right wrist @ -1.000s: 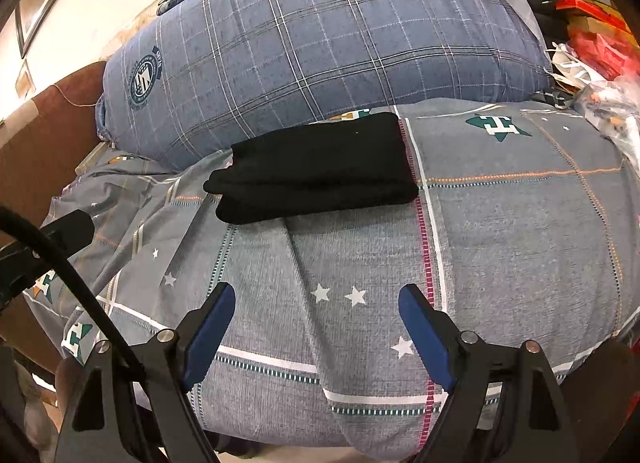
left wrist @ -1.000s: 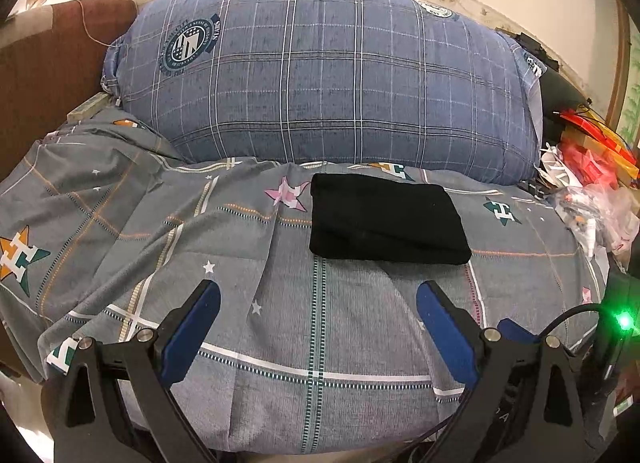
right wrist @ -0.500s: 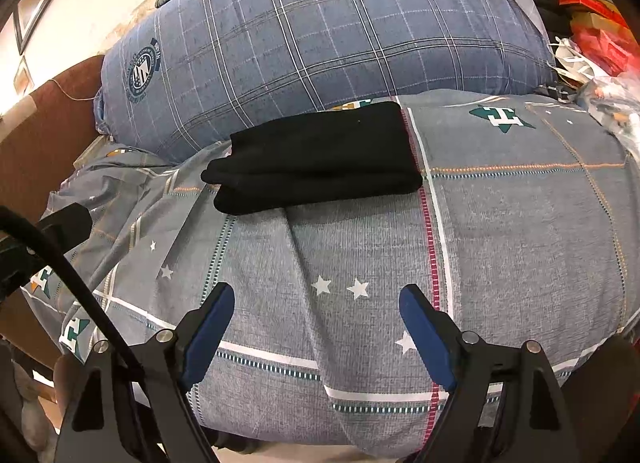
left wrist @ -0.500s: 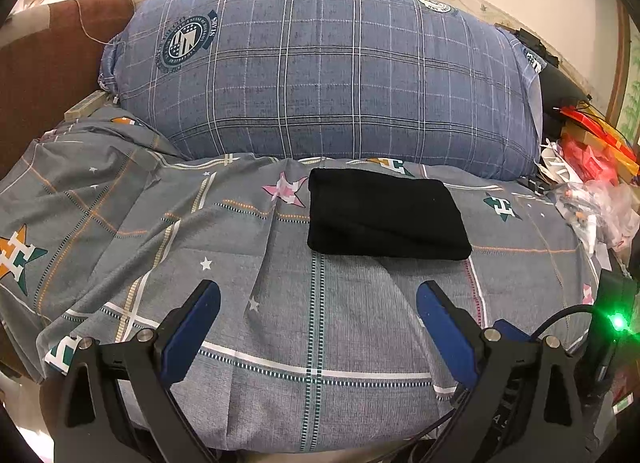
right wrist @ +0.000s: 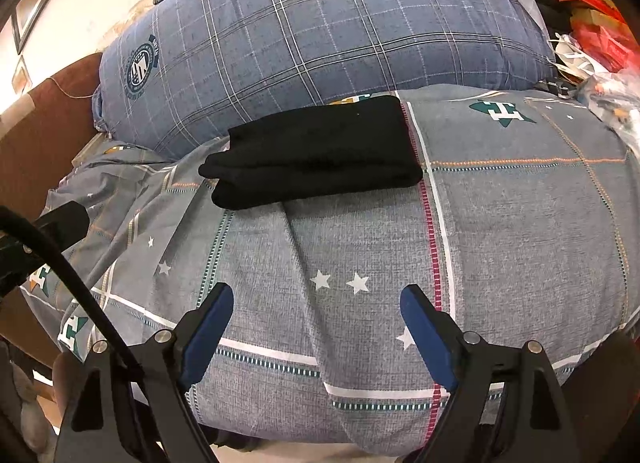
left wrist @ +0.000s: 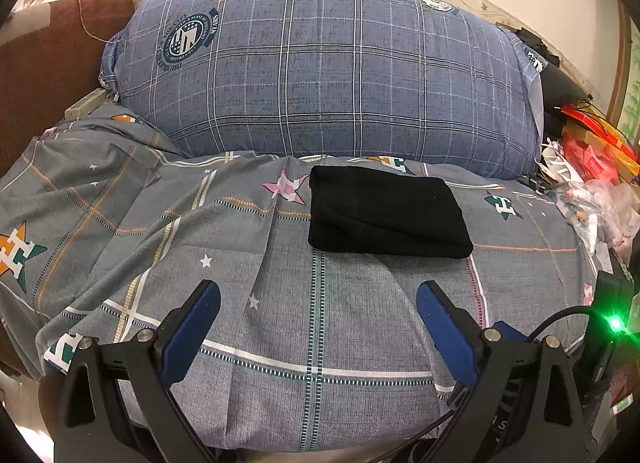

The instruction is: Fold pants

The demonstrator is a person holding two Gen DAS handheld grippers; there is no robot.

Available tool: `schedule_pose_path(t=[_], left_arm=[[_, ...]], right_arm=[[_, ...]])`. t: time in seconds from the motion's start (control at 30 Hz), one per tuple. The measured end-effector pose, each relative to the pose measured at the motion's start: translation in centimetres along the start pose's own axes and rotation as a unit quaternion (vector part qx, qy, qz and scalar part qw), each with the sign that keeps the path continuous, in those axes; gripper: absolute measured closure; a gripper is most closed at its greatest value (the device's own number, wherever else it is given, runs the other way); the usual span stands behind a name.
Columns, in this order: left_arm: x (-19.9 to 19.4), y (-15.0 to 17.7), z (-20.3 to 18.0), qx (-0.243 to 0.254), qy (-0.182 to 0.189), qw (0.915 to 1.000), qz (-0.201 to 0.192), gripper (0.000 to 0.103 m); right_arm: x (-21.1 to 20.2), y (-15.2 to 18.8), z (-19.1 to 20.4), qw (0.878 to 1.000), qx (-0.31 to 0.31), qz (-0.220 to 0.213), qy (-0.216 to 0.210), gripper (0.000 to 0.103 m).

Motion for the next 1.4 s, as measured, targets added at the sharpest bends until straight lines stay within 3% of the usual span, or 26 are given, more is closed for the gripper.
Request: schedule_pose_path(t=[0.9,1.3,1.4], left_arm=[[0.0,0.4,0.1,-0.003,-0.008,1.0000,-0.006,0.005],[-3.6,-1.2,0.7,-0.013,-0.027,0.9948,-0.097,0.005],[-5.2,-1.7,1.3,-0.023,-0.051,0.9902,-0.128,0.000]], right_arm=[[0.4,0.4,0.0,1.000,0.002,0.006,0.001,0.012],[-0.3,0.2,0.6,1.000,-0.002,-0.007,-0.003,0.011],[-0.6,0.2,0.9,1.000,-0.007,-0.012,-0.005,0.011]])
Point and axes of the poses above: each gripper's, at about its wrist camera, not at the fingertips, and x roughly the way its jaws point, z to its left, y to its underside, the point moved 7 cm from there along x, roughly the way its jaws point, and after that the axes turned 2 degrees about -x, right-handed, at the moved point
